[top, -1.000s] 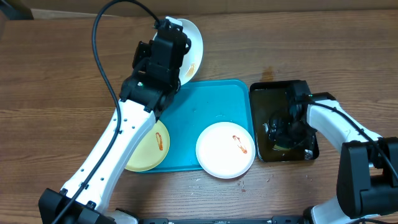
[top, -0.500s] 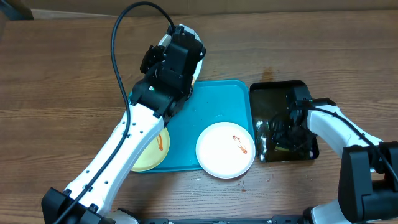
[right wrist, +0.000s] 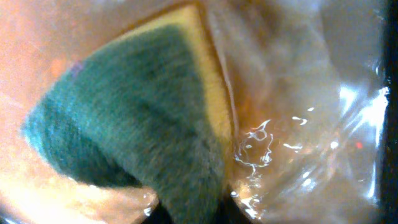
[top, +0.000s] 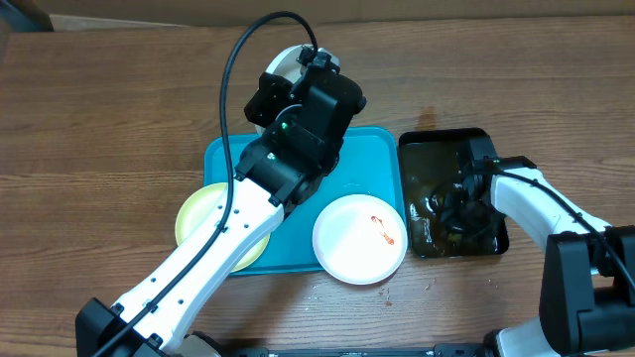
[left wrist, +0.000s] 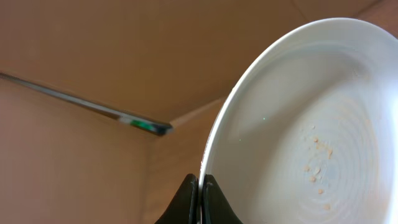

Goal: Clean dirty plates on tray and stack at the side
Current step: 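Lift the white plate with the left gripper and carry it left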

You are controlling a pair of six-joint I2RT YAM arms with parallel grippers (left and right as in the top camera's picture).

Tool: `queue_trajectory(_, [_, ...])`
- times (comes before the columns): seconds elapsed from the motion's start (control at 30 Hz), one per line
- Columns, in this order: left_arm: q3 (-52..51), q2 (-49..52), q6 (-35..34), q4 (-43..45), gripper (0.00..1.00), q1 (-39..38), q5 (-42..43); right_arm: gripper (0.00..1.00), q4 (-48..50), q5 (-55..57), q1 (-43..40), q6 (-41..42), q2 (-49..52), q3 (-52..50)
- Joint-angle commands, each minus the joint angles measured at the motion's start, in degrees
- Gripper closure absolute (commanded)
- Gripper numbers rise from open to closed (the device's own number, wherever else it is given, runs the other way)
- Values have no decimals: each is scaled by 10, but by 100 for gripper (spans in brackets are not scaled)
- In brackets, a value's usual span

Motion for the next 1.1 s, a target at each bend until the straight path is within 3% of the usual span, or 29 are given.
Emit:
queue_trajectory(0.0, [10,-11,54,31,96,-16,-66,2,3,-1,-2,0,9,-13])
queue_trajectory(0.27, [10,-11,117,83,96,-37,-95,0,3,-1,-2,0,9,-13])
queue_trajectory(0.5, [10,-11,115,97,96,-36,-94,6,34,-1,-2,-20,9,-13])
queue_trajectory(0.6, [10,-11,112,99,96,-35,-88,1,85,-1,-2,-20,9,-13])
queue_trajectory(0.67, [10,-11,110,98,96,-35,-88,5,111,-1,-2,-20,9,-13])
queue_trajectory(0.73, [10,-11,110,98,96,-35,-88,28,125,-1,-2,-20,9,-13])
queue_trajectory(0.8, [10,-11,110,97,96,-35,-88,80,121,-1,-2,-19,9,-13])
queue_trajectory(0.83, [10,-11,109,96,96,-35,-88,96,116,-1,-2,-20,9,-13])
queue_trajectory(0.9, [10,-11,105,96,96,-35,-88,96,111,-1,-2,-20,9,-13])
queue_trajectory(0.93, [10,-11,103,96,96,-35,-87,95,112,-1,-2,-20,9,-13])
queue_trajectory(0.97, [10,-11,103,96,96,-35,-83,42,114,-1,-2,-20,9,-13])
queue_trajectory(1.0, [10,-11,102,96,96,-35,-77,7,116,-1,-2,-20,9,-13])
queue_trajectory(1.03, [10,-11,94,96,96,-35,-77,0,116,-1,-2,-20,9,-13])
queue_trajectory(1.07, [10,-11,80,96,96,-35,-77,0,115,-1,-2,-20,9,-13])
